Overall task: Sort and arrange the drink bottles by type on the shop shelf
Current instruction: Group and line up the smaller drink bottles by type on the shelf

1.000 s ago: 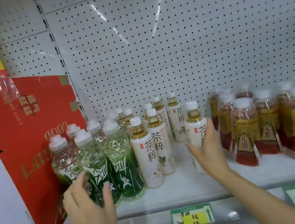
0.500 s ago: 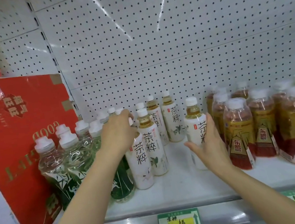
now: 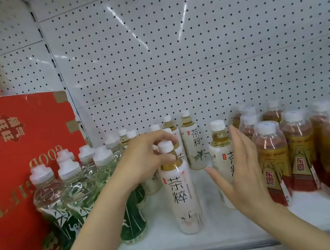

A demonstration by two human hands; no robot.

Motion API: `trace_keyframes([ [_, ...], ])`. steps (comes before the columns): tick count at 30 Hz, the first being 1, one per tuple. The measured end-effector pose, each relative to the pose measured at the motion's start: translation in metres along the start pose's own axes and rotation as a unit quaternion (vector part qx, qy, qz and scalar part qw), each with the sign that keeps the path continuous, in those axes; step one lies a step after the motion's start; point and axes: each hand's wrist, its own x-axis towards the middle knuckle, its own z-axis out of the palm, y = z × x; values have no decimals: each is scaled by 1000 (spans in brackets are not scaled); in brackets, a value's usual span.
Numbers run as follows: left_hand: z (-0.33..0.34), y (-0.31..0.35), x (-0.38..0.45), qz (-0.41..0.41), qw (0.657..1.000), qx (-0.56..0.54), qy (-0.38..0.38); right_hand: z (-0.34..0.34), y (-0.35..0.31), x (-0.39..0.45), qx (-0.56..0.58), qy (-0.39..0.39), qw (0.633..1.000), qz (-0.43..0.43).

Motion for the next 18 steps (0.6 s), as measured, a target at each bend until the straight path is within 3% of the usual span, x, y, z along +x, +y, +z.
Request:
trace_keyframes([
  [2, 3, 4, -4, 27, 999, -40, -14, -3, -22, 1, 40, -44, 997, -43],
  [5, 11, 11, -10, 68, 990, -113, -47, 4, -45, -7, 124, -138, 983, -5],
  [8, 12, 13, -9, 85, 980, -159, -86, 18, -40, -18, 153, -90, 984, -11],
  [11, 12, -4, 21, 61, 996, -43, 55, 15, -33, -23, 164, -32, 986, 7],
  [13, 26, -24, 43, -22, 994, 19, 108, 9, -26, -26, 145, 0, 989, -3],
  [15, 54, -41, 56, -90, 994, 39, 51, 2, -17, -27, 98, 32, 994, -24],
  [18, 90, -52, 67, -95, 995, 9, 39, -6, -2, -20, 79, 72, 994, 11],
])
